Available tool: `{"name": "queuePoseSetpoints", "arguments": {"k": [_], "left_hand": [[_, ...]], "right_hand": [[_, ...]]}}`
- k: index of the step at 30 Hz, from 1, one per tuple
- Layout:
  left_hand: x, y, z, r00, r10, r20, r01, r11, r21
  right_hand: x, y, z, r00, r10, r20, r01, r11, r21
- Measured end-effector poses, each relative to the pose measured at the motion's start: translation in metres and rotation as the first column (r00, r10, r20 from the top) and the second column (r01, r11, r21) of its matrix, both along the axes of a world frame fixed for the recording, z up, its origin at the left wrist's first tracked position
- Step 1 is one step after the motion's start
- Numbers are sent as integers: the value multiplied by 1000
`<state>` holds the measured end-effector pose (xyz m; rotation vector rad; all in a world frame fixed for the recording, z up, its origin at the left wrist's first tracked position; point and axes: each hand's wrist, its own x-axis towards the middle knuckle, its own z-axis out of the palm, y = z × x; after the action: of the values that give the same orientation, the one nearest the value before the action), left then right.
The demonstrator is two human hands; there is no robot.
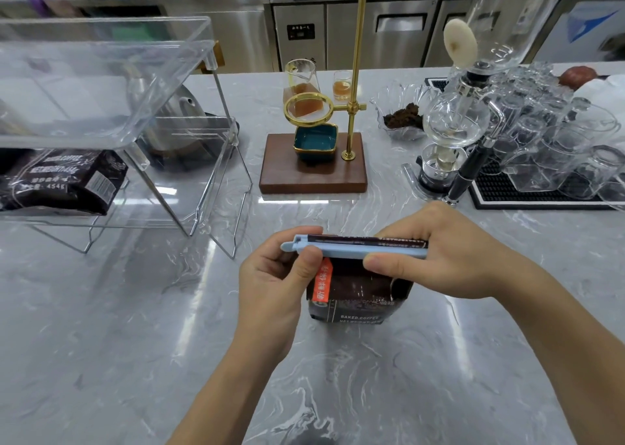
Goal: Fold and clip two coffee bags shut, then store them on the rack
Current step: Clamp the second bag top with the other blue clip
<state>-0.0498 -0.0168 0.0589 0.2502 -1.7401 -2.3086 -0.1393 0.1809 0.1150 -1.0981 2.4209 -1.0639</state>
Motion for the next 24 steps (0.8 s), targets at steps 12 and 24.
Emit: {"name": "queuePoseSetpoints", "arguments": {"k": [12, 24], "left_hand": [[-1, 6, 3, 997, 77, -10, -76, 995, 63], [-3, 5, 4, 995, 81, -52, -77, 995, 68]], "right_hand": [[0, 0, -5, 1000, -15, 23, 16, 1000, -11], [-1, -3, -3, 999, -29, 32, 28, 999, 17]]}}
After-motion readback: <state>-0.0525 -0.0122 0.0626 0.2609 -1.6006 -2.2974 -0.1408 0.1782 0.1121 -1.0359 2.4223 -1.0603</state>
